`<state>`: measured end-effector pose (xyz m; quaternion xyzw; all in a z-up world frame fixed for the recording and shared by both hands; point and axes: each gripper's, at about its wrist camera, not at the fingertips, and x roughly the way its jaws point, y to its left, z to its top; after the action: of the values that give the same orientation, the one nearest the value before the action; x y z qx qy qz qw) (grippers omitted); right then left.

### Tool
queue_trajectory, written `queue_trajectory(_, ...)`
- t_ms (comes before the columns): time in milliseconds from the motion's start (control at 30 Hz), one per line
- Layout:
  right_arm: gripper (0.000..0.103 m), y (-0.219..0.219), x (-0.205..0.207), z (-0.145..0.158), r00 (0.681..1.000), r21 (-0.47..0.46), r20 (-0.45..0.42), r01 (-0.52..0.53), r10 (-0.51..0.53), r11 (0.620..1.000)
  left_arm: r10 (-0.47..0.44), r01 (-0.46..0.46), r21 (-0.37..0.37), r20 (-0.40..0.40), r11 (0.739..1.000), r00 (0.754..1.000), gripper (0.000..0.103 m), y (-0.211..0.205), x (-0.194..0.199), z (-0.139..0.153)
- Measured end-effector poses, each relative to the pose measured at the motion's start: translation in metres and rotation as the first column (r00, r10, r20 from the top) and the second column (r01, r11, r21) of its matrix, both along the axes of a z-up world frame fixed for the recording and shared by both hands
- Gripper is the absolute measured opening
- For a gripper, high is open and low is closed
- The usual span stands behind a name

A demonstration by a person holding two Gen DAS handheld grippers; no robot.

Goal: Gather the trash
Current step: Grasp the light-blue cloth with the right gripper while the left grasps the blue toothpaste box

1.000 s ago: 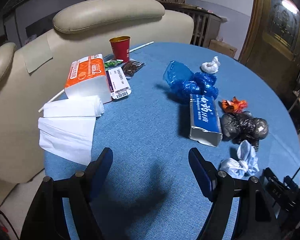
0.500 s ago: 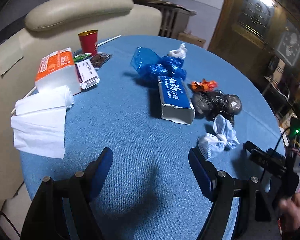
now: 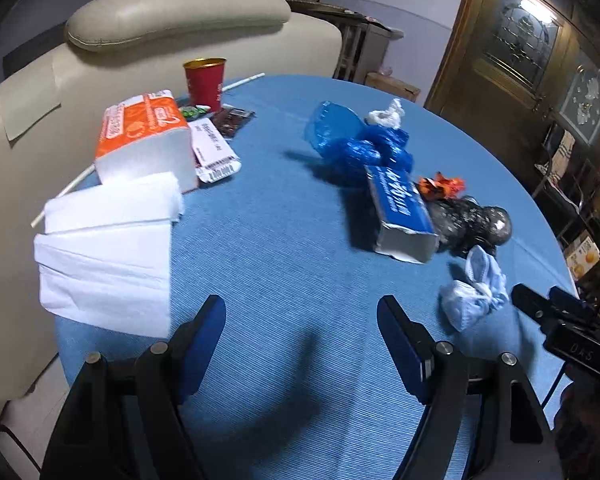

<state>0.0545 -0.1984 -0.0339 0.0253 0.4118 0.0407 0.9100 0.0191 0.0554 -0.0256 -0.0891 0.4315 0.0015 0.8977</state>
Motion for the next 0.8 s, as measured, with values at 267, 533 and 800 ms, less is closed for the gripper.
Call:
queue_trajectory(267, 0.082, 0.048, 0.025, -0.018, 0.996, -0.005, -0.052, -0.070, 0.070, 0.998, 0.045, -0.045, 0.008, 0.003, 0.999, 0.999, 0.079, 0.019, 0.013, 0.003)
queue_trajectory(533, 0.043, 0.039, 0.028, -0.026, 0.991, 0.039, -0.095, -0.096, 0.099, 0.995, -0.002, 0.002, -0.004, 0.001, 1.000, 1.000, 0.079, -0.007, 0.043, 0.006)
queue_trajectory(800, 0.043, 0.004, 0.002, -0.008, 0.997, 0.073, -0.047, -0.061, 0.065, 0.995, -0.109, 0.109, -0.004, -0.043, 0.994, 0.993, 0.079, -0.074, 0.091, -0.003)
